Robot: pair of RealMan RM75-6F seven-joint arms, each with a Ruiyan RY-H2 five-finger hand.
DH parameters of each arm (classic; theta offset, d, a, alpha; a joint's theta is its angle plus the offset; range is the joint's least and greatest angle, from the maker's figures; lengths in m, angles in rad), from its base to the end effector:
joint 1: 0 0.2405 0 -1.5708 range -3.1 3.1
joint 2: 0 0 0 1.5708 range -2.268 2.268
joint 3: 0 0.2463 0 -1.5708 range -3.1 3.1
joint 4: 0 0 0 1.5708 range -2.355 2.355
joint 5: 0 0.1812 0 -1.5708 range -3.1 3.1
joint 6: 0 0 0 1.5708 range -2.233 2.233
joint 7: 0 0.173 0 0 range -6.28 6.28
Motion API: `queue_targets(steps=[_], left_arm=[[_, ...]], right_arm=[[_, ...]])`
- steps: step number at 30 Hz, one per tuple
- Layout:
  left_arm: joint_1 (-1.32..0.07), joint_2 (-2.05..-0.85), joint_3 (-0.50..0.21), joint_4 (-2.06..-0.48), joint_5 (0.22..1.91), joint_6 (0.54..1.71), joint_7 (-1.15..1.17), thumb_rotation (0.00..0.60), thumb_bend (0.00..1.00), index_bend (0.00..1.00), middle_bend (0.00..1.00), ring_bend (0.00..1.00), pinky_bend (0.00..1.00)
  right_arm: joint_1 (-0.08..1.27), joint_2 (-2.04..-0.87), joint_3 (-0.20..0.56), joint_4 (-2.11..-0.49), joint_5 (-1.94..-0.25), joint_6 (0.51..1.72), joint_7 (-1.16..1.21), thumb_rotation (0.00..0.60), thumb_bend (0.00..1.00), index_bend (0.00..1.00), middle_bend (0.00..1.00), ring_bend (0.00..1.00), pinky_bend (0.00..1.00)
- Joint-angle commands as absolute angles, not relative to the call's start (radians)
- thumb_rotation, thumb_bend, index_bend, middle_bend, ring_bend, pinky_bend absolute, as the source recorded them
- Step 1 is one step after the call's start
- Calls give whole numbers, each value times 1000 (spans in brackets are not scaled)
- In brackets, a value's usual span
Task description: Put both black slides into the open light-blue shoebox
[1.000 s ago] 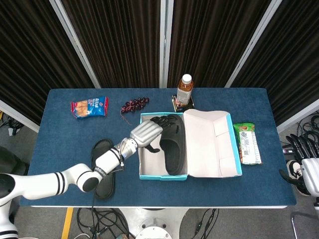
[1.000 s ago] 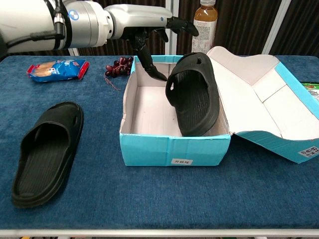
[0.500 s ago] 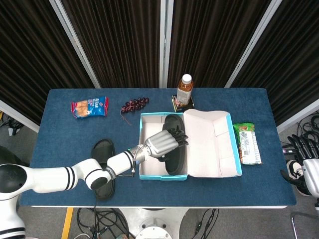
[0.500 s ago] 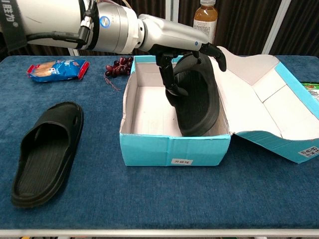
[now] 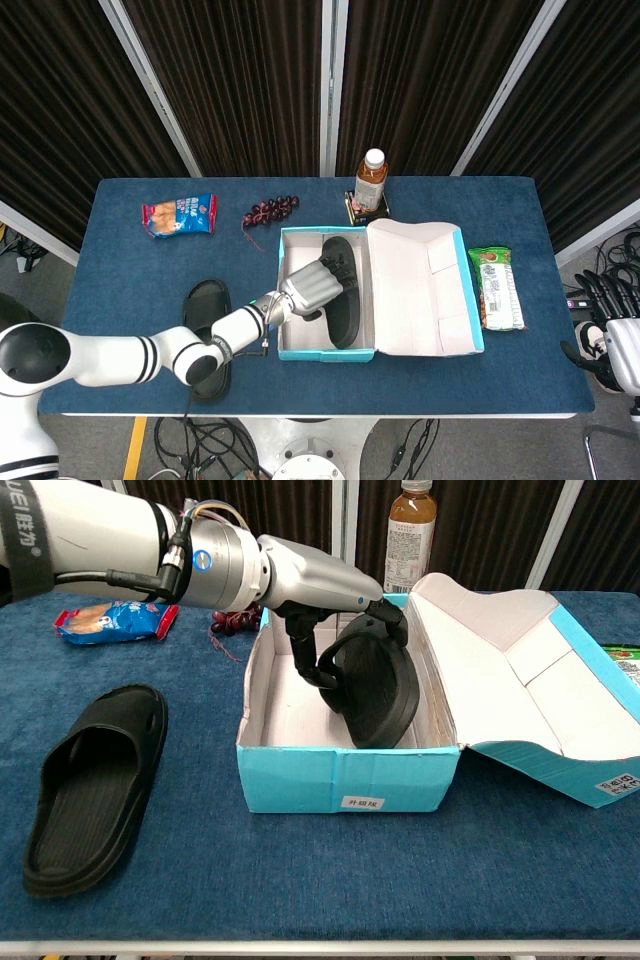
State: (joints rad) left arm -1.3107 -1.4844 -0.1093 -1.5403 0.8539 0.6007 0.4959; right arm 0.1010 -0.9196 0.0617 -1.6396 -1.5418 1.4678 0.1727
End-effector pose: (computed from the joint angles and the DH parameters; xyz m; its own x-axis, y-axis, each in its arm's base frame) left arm 0.0157 0.3623 -0.0425 0.7598 0.2554 0.5979 0.5301 -0.7759 -0.3421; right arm -0.2828 -0.2135 0.2351 0.3972 0.0035 0.9177 -0.9159 -0.0612 0.3967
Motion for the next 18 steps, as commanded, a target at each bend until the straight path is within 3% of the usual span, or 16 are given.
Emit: queue_targets(steps=[1,11,18], left_arm=[[-1333,-1491,-78,-1550,799,632,539,600,312,154,108,0,119],[-1378,-1506,-28,-1582,711,661,601,600,312,156,108,0,119],[-1363,-1474,-55,-1633,729,715,561,600,312,156,108,0,119]], right_arm=[[101,-919,62,-1641,-1542,1468,171,600,124,0,51,0,0],[100,-918,61,-1647,-1544,1470,165,600,124,0,51,0,0],[94,-914,61,-1648,-1543,1480,166,600,124,0,51,0,0]])
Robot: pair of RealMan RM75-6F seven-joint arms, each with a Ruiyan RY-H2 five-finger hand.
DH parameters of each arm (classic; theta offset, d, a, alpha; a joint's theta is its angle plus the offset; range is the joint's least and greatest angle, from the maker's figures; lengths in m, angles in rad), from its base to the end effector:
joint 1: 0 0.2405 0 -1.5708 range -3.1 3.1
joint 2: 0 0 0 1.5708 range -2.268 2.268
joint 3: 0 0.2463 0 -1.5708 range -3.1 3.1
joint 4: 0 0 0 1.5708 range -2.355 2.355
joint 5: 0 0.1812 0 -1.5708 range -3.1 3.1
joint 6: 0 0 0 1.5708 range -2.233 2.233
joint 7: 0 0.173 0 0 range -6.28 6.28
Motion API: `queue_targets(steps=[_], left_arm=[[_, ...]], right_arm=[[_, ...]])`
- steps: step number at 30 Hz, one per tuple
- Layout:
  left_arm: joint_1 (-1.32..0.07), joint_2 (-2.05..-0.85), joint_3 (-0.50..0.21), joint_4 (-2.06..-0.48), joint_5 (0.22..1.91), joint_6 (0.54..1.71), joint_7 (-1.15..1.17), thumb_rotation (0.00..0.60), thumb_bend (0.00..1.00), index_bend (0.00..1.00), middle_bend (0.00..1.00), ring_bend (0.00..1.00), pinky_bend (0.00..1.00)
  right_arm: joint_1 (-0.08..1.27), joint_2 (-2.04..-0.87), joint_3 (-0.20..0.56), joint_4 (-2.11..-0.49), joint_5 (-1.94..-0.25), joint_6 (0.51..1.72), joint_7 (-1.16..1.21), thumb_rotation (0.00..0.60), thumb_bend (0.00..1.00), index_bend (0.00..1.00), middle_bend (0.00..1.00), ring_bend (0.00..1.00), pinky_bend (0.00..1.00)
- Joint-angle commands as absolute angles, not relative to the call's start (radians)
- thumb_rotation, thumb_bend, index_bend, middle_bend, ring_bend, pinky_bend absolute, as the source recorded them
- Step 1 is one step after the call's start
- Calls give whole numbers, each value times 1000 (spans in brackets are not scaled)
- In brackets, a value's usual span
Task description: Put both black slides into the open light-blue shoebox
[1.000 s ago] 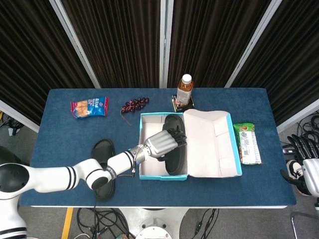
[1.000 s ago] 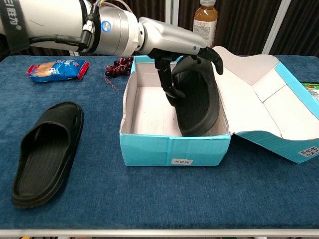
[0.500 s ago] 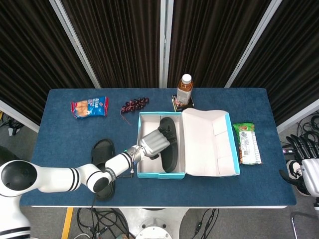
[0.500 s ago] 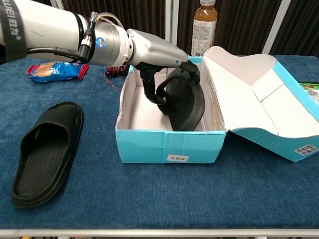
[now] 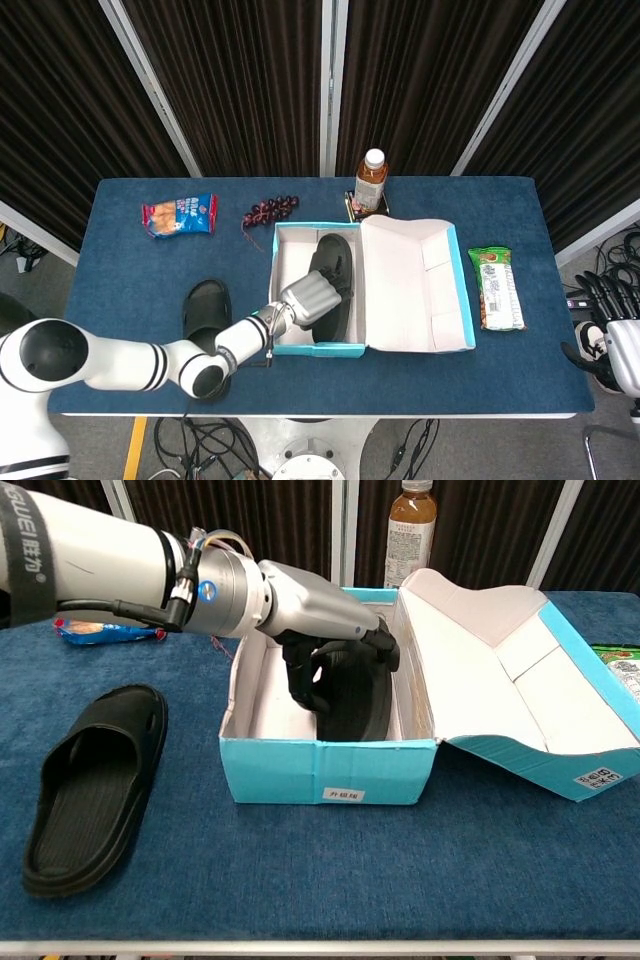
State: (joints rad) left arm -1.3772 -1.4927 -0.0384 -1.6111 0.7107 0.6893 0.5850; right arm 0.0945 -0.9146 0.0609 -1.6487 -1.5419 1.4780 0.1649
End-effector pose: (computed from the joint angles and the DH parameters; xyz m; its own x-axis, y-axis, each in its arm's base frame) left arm 0.0168 0.3503 -0.0486 0.7820 0.2601 0.5664 0.5232 -0.7677 -0.3699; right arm -0.2818 -0.2114 0.2369 0.4002 0.0102 0.9164 -0.9147 -0.0575 0.4001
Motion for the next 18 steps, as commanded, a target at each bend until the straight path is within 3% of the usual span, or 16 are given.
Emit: queue_targets(steps=[1,10,14,18], left_arm=[[-1353,-1461,-62,-1646,738,727,546,600,312,155,108,0,119],[-1185,-1244,-73,-1783,771,861,387,600,303,155,100,16,138],[-1093,-1158,-32,-1816,722,905,344,600,259,139,97,172,205],[-1011,-1119,13,-1837,678,948,322,600,161,113,92,330,370]], right_arm=[[94,-913,62,-1648,-1544,1481,166,600,124,0,51,0,0],[93,-916,62,-1636,-1553,1488,183,600,124,0,51,0,0],[98,-921,62,-1631,-1562,1487,188,600,124,0,51,0,0],[104,-926,63,-1628,-1563,1479,189,600,124,0,51,0,0]])
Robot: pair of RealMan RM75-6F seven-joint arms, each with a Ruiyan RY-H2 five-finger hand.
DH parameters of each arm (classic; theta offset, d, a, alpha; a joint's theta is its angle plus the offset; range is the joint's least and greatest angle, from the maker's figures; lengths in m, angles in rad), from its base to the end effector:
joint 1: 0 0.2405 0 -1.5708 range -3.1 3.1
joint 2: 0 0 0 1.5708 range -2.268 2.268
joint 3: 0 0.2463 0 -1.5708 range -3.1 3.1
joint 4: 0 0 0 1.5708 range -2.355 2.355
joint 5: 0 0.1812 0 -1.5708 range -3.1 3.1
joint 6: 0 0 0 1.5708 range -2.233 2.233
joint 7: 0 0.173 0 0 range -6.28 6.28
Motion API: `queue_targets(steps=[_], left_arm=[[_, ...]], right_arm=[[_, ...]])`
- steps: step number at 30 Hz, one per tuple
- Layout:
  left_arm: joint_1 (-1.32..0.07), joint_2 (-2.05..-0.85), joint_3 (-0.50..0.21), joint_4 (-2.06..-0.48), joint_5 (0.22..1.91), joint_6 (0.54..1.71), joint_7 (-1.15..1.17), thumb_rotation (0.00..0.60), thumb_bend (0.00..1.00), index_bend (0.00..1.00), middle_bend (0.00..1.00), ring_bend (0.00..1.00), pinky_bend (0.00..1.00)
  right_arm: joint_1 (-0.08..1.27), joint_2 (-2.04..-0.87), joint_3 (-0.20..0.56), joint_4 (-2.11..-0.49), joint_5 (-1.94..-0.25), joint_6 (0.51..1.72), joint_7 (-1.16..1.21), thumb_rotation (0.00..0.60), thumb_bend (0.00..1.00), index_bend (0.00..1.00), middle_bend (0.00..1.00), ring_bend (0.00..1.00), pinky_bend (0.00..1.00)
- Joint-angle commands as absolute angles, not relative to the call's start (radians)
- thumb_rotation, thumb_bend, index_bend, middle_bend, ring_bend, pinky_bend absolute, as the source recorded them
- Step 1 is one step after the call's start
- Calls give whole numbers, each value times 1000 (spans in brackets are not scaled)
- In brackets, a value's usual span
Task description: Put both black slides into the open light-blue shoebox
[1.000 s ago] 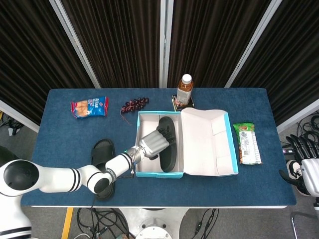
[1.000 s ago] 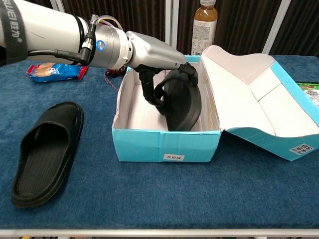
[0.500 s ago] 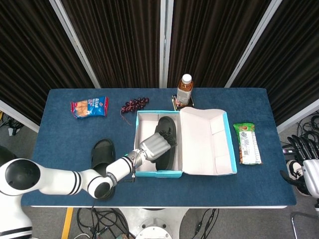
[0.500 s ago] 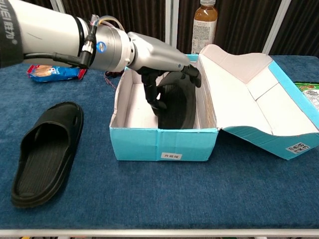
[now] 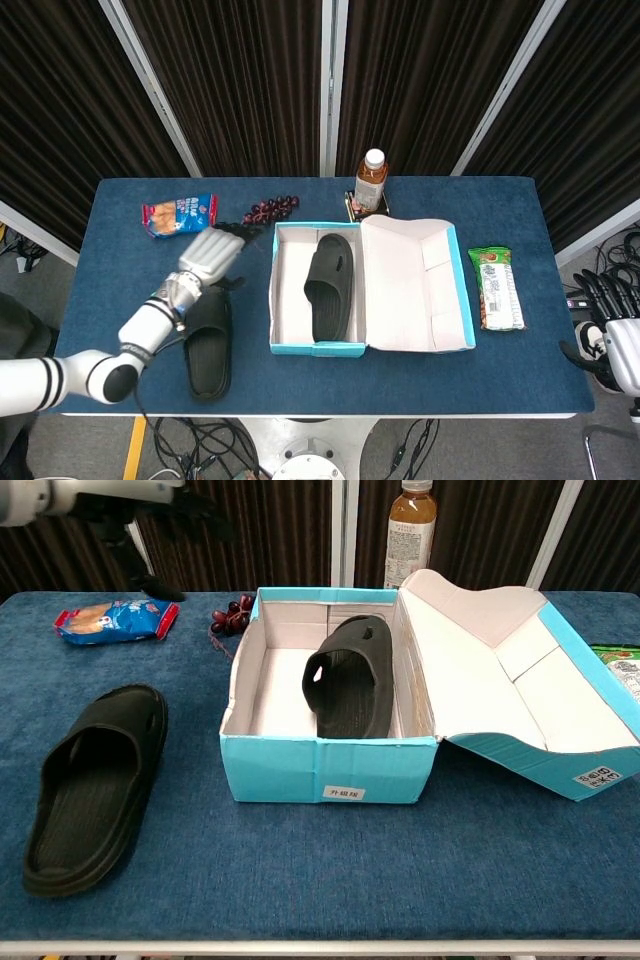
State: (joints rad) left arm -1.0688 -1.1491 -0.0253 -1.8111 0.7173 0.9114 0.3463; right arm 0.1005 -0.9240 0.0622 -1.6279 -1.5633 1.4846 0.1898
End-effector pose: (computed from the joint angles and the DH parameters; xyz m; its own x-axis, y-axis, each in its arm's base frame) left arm -0.0959 0.3773 0.0796 0.5089 0.3559 0.7838 0.8495 -0.3549 -0.3905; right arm -0.2800 -0.2134 0.2355 0.3891 0.0162 0.9211 -0.9174 -0.0841 0.3890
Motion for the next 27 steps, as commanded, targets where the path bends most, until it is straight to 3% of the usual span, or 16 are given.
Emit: queue_targets(steps=[1,4,8,27], left_arm=[[-993,-1115,21,-1845,677,959,317,600,144,108,89,354,399],[-941,-1118,54,-1864,687,986,318,600,88,94,75,432,482],[-897,-1139,90,-1879,680,985,340,600,48,76,47,470,513],[-920,-1324,60,-1699,444,837,390,600,35,68,44,534,586]], right_arm=[[107,-926,63,-1628,-1563,1475,188,600,124,0,51,0,0],[114,-930,63,-1631,-1569,1468,185,600,123,0,51,0,0],[118,-932,62,-1634,-1572,1464,180,600,124,0,51,0,0],[118,-940,56,-1625,-1572,1466,190,600,124,0,51,0,0]])
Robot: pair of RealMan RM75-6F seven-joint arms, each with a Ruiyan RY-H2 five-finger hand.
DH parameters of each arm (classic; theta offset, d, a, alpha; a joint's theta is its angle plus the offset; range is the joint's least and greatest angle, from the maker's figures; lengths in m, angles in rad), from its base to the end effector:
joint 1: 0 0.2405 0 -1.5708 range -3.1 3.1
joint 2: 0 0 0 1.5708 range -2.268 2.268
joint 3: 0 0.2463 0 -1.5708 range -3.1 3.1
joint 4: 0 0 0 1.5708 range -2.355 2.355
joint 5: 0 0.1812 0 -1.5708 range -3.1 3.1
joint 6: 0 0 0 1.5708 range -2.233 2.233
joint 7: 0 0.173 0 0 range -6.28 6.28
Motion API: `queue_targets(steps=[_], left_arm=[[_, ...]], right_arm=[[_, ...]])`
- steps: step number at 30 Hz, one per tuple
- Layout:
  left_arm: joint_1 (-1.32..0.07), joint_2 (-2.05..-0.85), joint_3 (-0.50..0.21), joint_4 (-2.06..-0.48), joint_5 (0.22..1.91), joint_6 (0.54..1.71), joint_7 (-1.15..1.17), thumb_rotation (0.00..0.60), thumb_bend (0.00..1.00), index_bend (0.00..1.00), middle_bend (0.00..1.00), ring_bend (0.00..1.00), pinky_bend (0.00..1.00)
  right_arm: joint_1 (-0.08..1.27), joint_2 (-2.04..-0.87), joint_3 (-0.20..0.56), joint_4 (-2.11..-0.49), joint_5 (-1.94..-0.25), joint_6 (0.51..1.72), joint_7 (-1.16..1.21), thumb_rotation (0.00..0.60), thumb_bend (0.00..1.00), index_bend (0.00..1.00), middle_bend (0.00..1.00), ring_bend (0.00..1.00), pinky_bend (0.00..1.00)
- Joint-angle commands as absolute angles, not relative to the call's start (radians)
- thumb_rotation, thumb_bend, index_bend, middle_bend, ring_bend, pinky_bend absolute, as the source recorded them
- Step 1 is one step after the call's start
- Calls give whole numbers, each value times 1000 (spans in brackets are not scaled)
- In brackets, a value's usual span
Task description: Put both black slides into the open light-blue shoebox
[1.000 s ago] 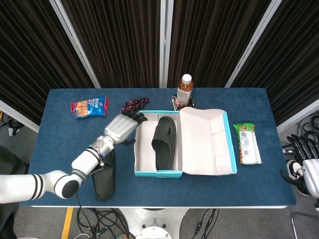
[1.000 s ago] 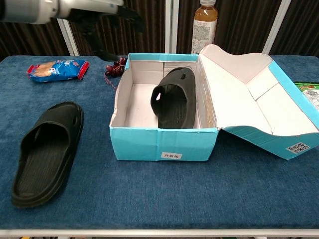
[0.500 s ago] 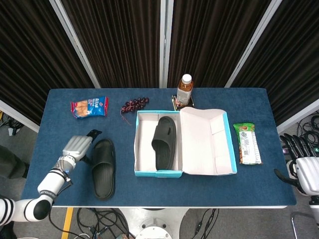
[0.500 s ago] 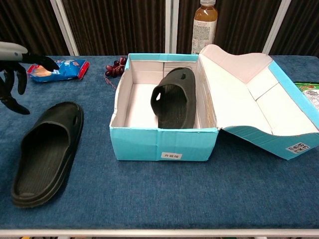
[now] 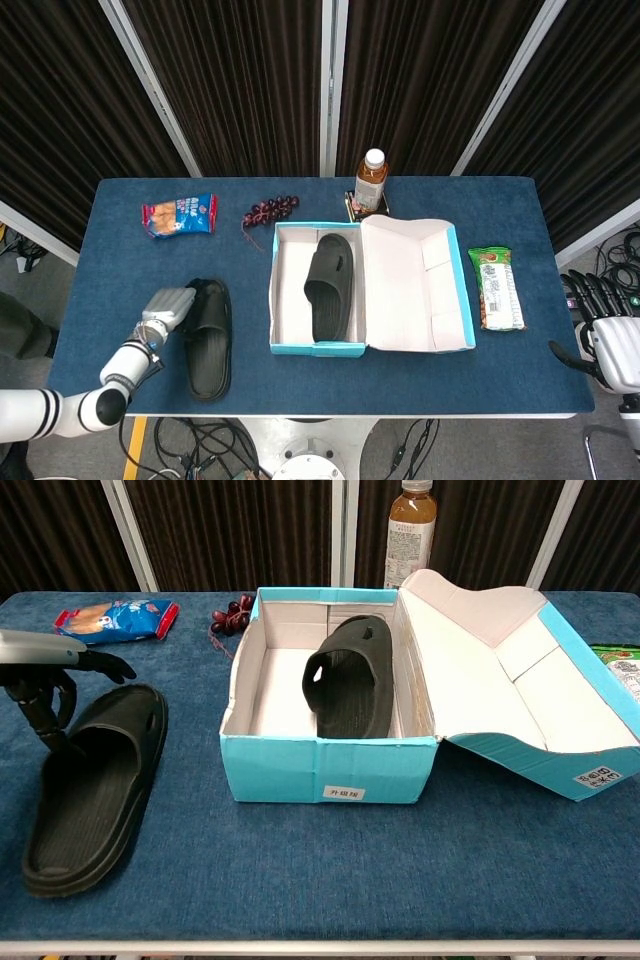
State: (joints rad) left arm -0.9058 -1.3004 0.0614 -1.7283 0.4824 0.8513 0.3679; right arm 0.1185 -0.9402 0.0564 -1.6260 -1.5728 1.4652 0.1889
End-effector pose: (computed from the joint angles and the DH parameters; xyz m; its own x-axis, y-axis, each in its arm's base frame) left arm -0.2057 0.3292 0.0229 0.3157 0.6372 0.7030 0.9230 -0.0344 -0.3833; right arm -0.2775 -0.2173 0.2263 0.3799 -0.0045 0.9250 -0.9201 -0.1053 0.3773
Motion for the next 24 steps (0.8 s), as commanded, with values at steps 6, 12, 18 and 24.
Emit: queue_targets(steps=[6,12,18,24], left_arm=[[-939,-1362,66,-1643,371,825,428,600,37,223,160,635,665],[-902,-1366,39,-1627,409,855,383,600,121,464,427,771,798],[-830,-1242,-21,-1699,548,862,245,600,129,476,442,774,802],[-729,-1144,-141,-1713,775,896,-16,600,129,476,443,768,802]], right_arm=[[117,-942,55,-1621,-1573,1468,195,600,124,0,51,0,0],[116,-942,55,-1620,-1575,1474,196,600,124,0,51,0,0],[111,-941,55,-1619,-1574,1481,197,600,124,0,51,0,0],[111,-941,56,-1623,-1574,1484,189,600,124,0,51,0,0]])
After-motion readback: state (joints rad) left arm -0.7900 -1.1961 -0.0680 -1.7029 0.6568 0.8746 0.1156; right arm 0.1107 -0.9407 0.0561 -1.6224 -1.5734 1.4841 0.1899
